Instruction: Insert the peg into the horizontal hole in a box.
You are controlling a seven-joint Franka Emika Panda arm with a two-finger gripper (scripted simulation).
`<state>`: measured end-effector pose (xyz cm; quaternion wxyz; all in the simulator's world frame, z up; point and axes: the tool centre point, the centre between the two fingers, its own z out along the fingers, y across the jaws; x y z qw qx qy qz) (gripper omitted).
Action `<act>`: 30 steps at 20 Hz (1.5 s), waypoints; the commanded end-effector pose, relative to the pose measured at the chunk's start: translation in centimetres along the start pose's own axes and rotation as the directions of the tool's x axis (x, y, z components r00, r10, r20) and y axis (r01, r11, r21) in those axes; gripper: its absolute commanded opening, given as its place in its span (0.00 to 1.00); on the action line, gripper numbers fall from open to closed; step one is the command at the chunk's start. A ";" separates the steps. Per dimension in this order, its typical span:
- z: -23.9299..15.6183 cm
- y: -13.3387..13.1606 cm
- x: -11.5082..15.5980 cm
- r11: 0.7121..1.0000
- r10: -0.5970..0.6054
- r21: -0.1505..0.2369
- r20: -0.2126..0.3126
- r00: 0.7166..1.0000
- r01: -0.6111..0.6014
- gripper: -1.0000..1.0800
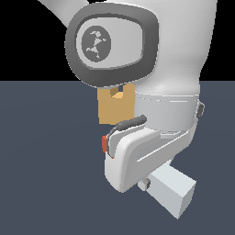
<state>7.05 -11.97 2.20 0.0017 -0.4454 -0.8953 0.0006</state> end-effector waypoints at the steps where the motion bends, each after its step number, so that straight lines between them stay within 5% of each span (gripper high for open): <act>1: -0.4 0.0 0.3 1.000 0.013 -0.002 0.002 1.000 -0.013 0.00; 15: -3.6 -1.5 5.0 0.973 0.230 -0.003 0.001 0.973 -0.230 0.00; 30: -8.7 -1.4 12.6 0.846 0.533 -0.004 0.000 0.846 -0.533 0.00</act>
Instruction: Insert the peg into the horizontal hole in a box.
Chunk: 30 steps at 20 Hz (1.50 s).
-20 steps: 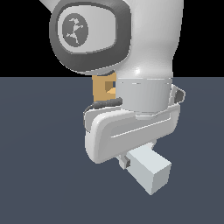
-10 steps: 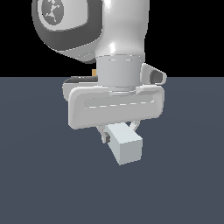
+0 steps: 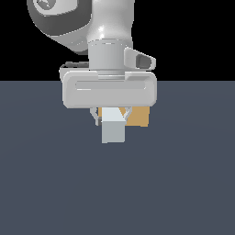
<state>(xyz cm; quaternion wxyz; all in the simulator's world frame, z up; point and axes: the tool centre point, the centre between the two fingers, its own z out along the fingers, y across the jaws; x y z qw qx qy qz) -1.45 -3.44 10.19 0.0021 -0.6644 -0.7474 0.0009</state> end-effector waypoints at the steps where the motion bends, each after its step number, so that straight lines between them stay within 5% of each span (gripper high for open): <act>1: -1.0 -0.3 1.1 0.999 0.053 -0.005 0.000 0.999 -0.053 0.00; 15: -4.1 -1.1 5.6 0.969 0.249 -0.005 0.000 0.969 -0.249 0.00; 30: -4.7 -0.8 6.3 0.961 0.275 -0.008 -0.001 0.961 -0.275 0.00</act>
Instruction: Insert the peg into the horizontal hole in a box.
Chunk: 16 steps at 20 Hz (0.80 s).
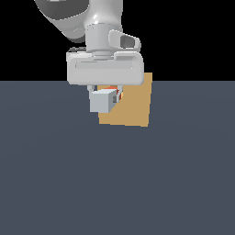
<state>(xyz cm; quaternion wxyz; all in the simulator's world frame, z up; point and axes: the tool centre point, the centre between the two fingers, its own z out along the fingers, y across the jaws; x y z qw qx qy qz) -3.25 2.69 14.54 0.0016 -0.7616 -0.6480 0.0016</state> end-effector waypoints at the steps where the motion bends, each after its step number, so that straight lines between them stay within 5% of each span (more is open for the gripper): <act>1: -0.4 0.3 0.1 1.000 0.000 -0.008 -0.002 1.000 0.000 0.00; 9: -0.2 0.1 1.0 1.000 0.000 -0.004 -0.001 1.000 0.000 0.00; 16: -0.3 0.0 5.6 1.000 0.001 -0.005 -0.002 1.000 -0.001 0.00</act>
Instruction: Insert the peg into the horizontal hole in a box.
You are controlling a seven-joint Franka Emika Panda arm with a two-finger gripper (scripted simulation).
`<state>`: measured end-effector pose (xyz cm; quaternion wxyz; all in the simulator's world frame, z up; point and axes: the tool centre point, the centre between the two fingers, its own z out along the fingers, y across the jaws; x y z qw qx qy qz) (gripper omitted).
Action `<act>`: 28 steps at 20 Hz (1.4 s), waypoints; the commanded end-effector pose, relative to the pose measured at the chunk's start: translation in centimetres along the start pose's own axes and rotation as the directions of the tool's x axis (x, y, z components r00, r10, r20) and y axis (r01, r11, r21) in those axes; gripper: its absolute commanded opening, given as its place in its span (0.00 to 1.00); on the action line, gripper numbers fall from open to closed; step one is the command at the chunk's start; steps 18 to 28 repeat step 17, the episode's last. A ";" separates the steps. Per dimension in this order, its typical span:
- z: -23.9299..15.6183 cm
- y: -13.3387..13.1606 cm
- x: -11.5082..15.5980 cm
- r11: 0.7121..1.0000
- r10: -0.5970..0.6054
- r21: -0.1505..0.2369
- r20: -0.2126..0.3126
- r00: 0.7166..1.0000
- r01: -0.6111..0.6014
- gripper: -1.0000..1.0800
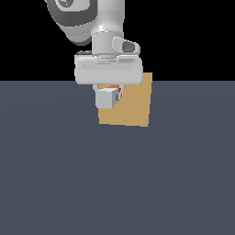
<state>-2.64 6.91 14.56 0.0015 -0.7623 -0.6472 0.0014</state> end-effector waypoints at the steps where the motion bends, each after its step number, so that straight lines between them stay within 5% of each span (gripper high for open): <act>1: -0.3 0.1 2.3 1.000 -0.001 -0.006 -0.002 1.000 0.001 0.00; 11: -0.4 0.2 8.1 1.000 -0.001 -0.008 -0.003 1.000 0.001 0.00; 28: -0.4 0.3 7.9 1.000 -0.001 -0.008 -0.003 1.000 0.001 0.00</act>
